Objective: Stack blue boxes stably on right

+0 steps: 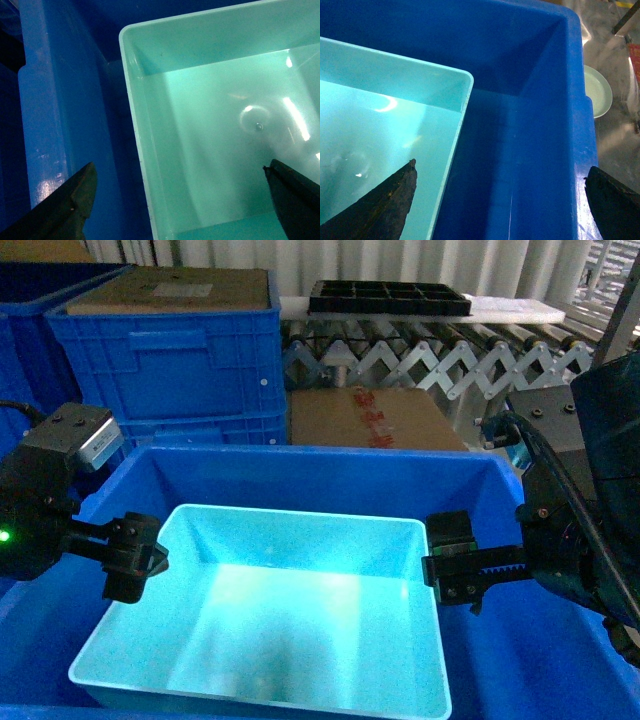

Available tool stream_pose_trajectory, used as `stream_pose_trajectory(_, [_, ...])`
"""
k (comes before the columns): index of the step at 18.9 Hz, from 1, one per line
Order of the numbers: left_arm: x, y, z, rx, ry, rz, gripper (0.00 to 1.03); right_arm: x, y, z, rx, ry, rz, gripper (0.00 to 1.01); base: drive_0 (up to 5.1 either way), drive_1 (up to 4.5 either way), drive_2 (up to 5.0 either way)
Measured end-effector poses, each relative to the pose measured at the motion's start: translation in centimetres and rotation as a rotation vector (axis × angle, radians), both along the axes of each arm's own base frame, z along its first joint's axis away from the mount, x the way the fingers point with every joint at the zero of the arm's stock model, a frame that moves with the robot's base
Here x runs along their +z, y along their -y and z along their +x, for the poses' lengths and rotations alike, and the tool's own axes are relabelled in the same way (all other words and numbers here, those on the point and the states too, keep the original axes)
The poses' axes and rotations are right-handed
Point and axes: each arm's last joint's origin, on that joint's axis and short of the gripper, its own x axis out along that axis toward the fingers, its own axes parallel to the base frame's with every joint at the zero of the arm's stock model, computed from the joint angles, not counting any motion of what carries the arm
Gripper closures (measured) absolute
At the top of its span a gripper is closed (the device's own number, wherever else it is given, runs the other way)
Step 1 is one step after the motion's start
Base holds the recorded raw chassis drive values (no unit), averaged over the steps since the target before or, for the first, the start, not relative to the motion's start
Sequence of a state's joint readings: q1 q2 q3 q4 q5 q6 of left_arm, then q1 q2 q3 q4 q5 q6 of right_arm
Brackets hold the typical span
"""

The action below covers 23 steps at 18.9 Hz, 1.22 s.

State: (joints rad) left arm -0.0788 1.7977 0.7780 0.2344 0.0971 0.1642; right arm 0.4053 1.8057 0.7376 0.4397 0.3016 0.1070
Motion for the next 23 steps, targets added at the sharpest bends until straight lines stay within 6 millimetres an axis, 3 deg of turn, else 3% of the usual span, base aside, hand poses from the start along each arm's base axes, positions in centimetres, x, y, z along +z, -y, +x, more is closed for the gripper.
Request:
stream_pose_trajectory(3, [0.0,0.0,0.0,-0.001,0.000,0.001,0.05,0.0,0.0,0.0,0.001,0.002,0.001,0.03,0.0,0.00,0.0])
stream_pose_trajectory(4, [-0.7,0.1,0.4,0.063,0.192,0.007,0.11,-0.5,0.4,0.3,-0.039,0.224,0.035,0.13,0.0,0.00,0.0])
stream_pose_trajectory(5, [-1.9,-0.1,-0.7,0.154,0.325,-0.007,0.22,-1.1,1.7,-1.2,-0.038,0.311,0.046,0.24,0.0,0.00,0.0])
stream_pose_trajectory(6, [-3.1,-0.7,-3.4,0.202,0.369,-0.029,0.33,-1.5,3.7,-3.3,-0.059,0.357,0.050,0.35,0.0,0.00,0.0])
stream_pose_trajectory(7, [-2.7,-1.2,-5.5,0.227,0.454,-0.058,0.44,-0.4,5.3,-4.5,-0.092,0.441,0.072,0.46,0.0,0.00,0.0])
stream_pose_trajectory(8, [0.2,-1.5,-6.1,0.237,0.638,-0.099,0.56,1.6,6.3,-5.4,-0.095,0.542,0.106,0.59,0.0,0.00,0.0])
stream_pose_trajectory(9, [1.1,-1.5,-6.3,0.235,0.684,-0.111,0.60,2.1,6.4,-5.8,-0.085,0.560,0.113,0.62,0.0,0.00,0.0])
stream_pose_trajectory(12, [2.8,-1.6,-7.3,0.228,0.759,-0.136,0.73,2.6,7.2,-7.1,-0.067,0.576,0.120,0.75,0.0,0.00,0.0])
stream_pose_trajectory(18, [1.6,-2.6,-10.0,0.229,0.683,-0.131,0.95,2.1,8.6,-9.2,-0.074,0.545,0.108,0.97,0.0,0.00,0.0])
stream_pose_trajectory(20, [1.6,-2.9,-10.6,0.245,0.679,-0.127,1.02,2.4,9.0,-9.7,-0.081,0.556,0.106,0.99,0.0,0.00,0.0])
stream_pose_trajectory(23, [2.5,-3.0,-11.3,0.248,0.727,-0.135,1.01,2.9,9.4,-10.4,-0.085,0.580,0.109,0.99,0.0,0.00,0.0])
